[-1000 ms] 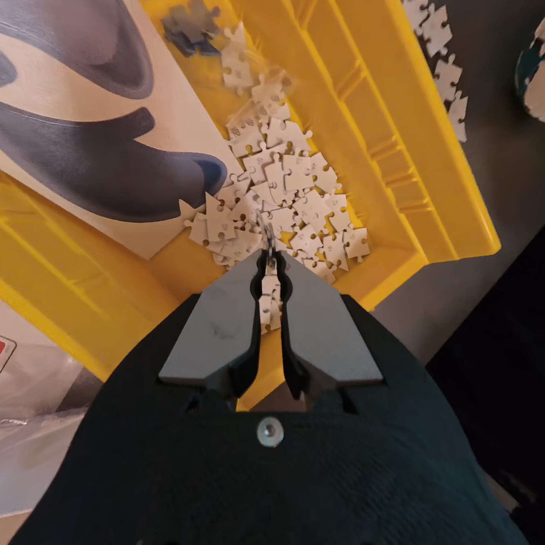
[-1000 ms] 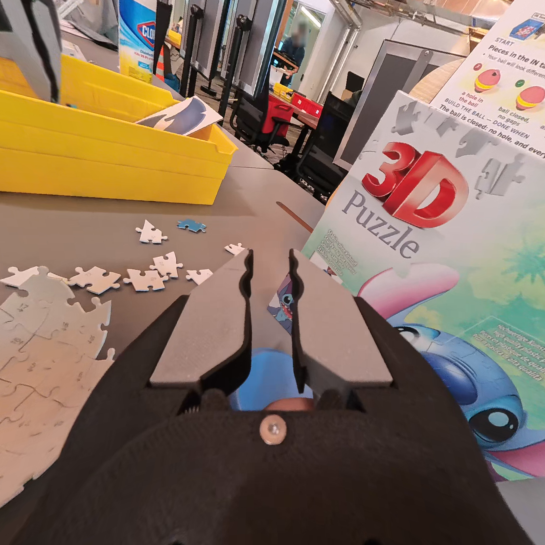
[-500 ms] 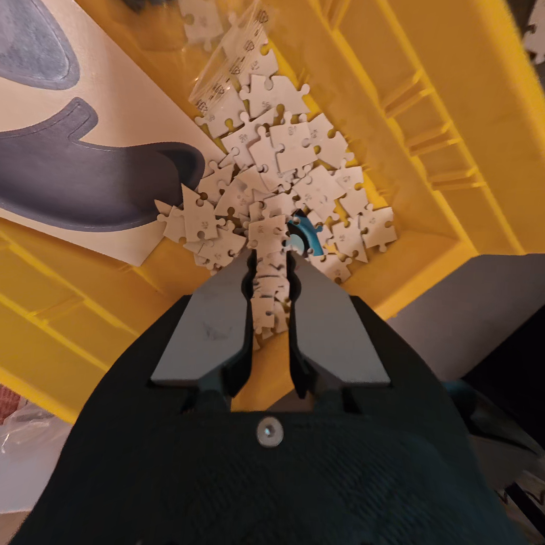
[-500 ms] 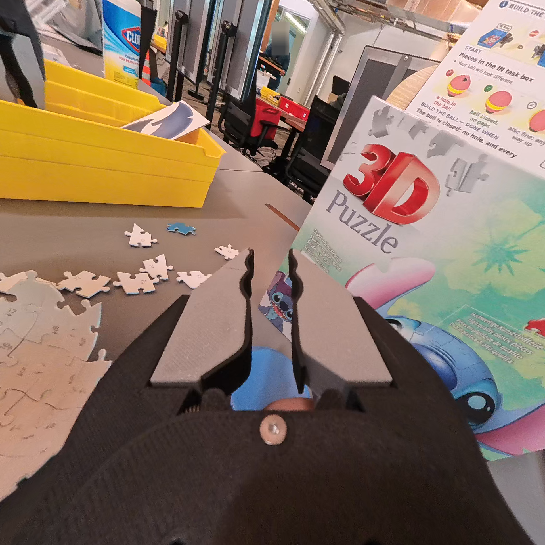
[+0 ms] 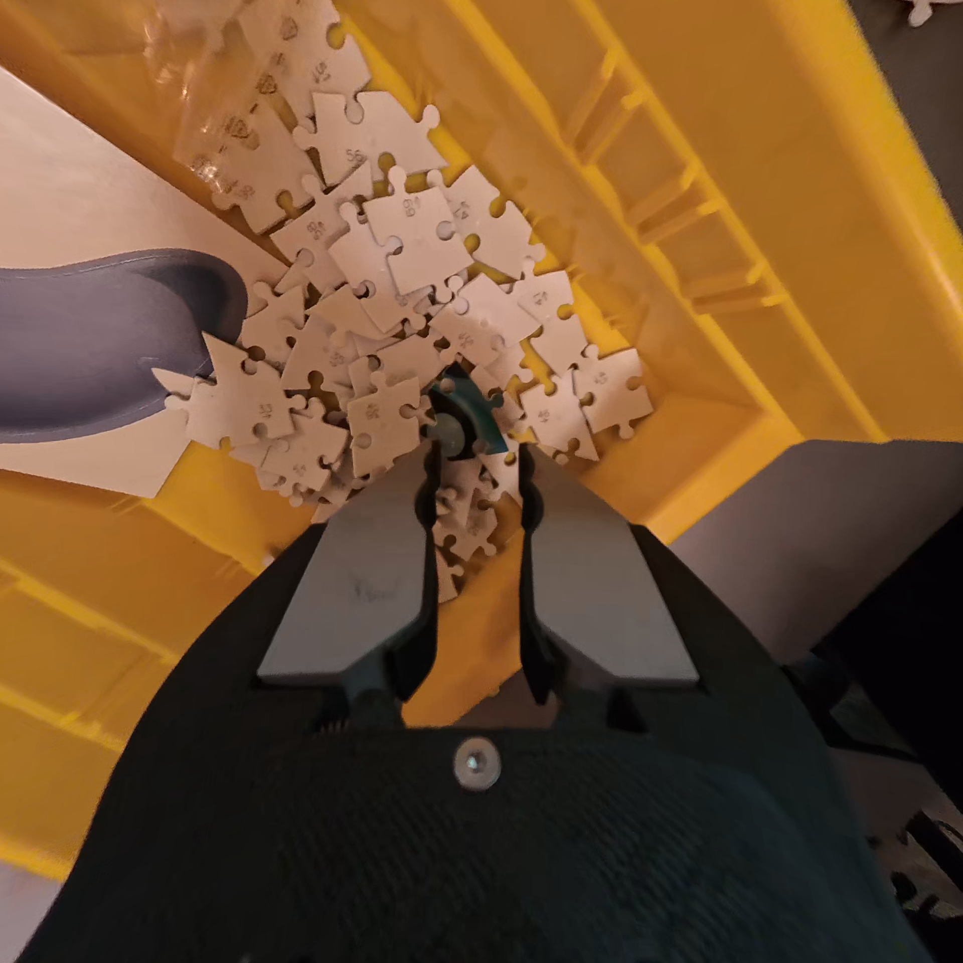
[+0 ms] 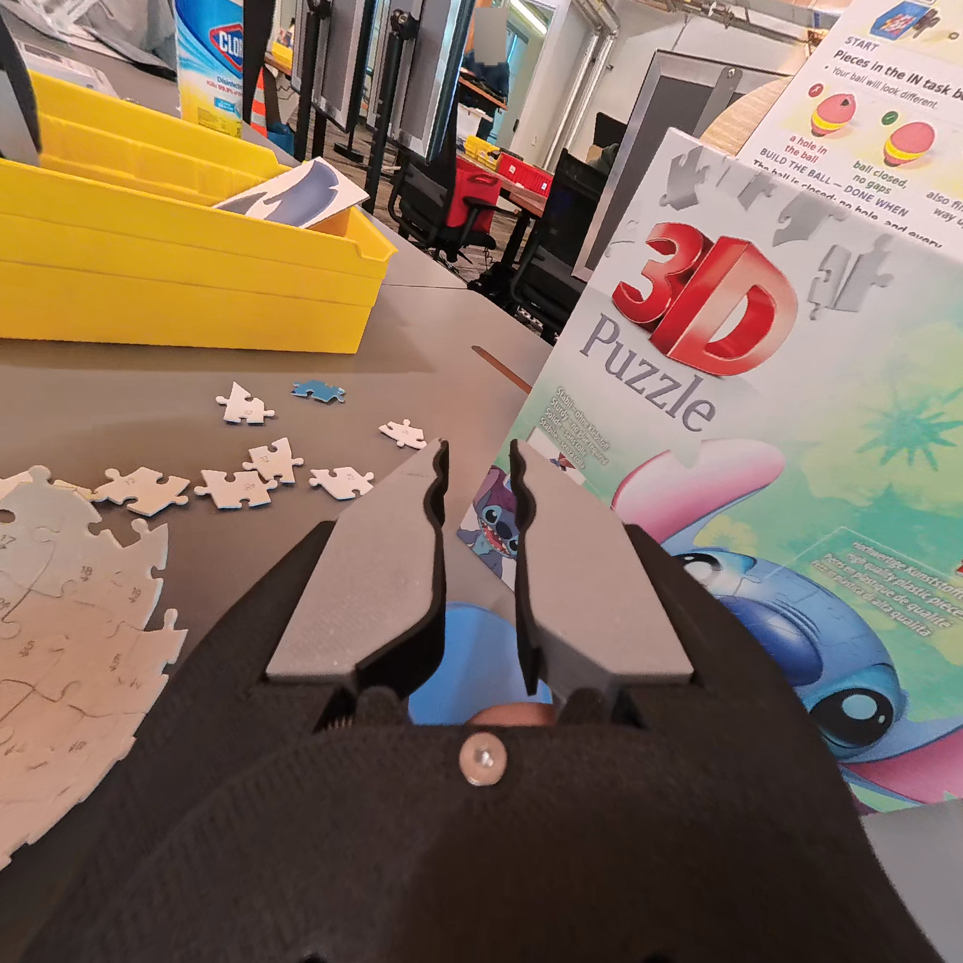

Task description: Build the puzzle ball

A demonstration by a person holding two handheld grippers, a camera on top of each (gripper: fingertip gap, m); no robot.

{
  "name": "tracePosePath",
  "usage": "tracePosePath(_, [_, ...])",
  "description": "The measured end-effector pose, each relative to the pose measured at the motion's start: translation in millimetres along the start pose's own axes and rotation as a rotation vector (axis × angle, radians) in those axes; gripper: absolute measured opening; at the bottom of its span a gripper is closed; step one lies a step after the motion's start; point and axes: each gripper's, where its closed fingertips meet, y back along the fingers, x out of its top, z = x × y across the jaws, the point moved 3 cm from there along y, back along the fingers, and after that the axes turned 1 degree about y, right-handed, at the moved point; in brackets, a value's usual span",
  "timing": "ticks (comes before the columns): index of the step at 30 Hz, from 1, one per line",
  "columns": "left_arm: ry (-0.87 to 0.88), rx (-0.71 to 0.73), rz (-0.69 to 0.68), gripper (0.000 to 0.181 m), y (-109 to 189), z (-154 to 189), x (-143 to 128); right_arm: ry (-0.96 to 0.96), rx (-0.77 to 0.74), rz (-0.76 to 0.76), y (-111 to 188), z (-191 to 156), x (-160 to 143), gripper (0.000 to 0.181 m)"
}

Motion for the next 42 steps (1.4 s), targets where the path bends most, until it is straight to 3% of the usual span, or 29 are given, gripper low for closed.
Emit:
tracePosePath(6, [-0.011,0.047,-0.03,0.023,-7.3,-6.1,-0.3,0.009,0.002,0.01,1.7,-1.4,3.2,0.019])
tracePosePath(12, [-0.055,0.085,0.025,0.0,3.5,-7.4,5.3,0.01,0.012,0.009,1.7,-3.0,3.0,0.02])
tracePosePath(17, [-0.143,0.273,0.056,0.0,26.7,-22.1,1.9,0.014,0.014,0.009,2.2,-3.4,3.4,0.019])
tracePosePath(22, [-0.243,0.395,0.039,0.0,25.5,-32.3,-12.3,0.013,0.01,0.01,2.3,-3.0,3.4,0.019])
tracePosePath(24, [-0.276,0.376,-0.011,0.001,18.0,-32.4,-24.9,0.009,0.009,0.01,2.0,-2.6,2.8,0.019])
tracePosePath(26, [-0.227,0.27,-0.047,0.026,9.9,-27.5,-36.2,0.003,0.007,0.01,1.7,-1.9,2.4,0.019])
tracePosePath(29, [-0.119,0.135,-0.033,0.037,10.9,-24.1,-40.0,-0.008,0.004,0.012,1.6,-0.8,2.0,0.019])
tracePosePath(35, [-0.1,0.143,0.009,0.033,25.8,-30.0,-39.5,-0.022,0.003,0.005,0.4,0.8,-0.9,0.019])
tracePosePath(42, [-0.128,0.127,0.024,0.032,14.6,-25.4,-27.8,-0.022,0.011,-0.004,-1.2,-0.5,-3.3,0.019])
